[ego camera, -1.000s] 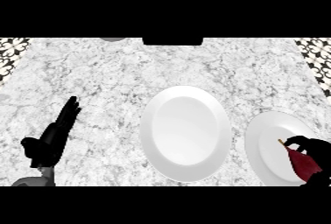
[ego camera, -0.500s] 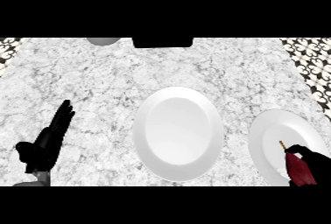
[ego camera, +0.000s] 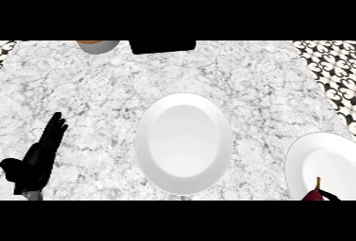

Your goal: Pick the pear from the plate and place it in the plate

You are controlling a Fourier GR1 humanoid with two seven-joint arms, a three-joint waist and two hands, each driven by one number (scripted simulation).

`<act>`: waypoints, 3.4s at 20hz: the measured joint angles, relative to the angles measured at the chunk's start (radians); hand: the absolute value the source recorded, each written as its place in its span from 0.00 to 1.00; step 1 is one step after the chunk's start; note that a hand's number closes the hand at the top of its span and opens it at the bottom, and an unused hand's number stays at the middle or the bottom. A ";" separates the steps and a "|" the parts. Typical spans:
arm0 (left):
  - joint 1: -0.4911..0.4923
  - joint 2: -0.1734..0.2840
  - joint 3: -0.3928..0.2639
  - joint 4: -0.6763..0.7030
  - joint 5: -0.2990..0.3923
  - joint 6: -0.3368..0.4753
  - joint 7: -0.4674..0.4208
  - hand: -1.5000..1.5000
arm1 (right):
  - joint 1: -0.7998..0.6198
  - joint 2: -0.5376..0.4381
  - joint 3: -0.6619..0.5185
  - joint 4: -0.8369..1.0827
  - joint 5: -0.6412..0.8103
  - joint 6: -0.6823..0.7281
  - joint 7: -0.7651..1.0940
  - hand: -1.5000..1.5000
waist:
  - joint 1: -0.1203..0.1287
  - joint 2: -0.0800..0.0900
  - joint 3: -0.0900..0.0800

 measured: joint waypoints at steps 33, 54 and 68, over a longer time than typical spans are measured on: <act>-0.087 -0.035 -0.069 -0.019 -0.036 -0.032 0.027 0.50 | 0.425 0.131 0.933 -0.644 1.016 -0.172 0.507 1.00 | 0.138 0.050 0.011; -0.151 -0.045 -0.071 0.041 -0.042 -0.048 0.026 0.50 | -0.470 0.158 0.590 -0.217 0.684 -0.033 0.813 0.00 | 0.171 0.050 0.016; -0.128 -0.041 -0.048 0.055 -0.037 -0.044 0.015 0.50 | -0.621 0.168 0.416 -0.155 0.519 -0.405 0.758 0.00 | 0.129 0.030 0.018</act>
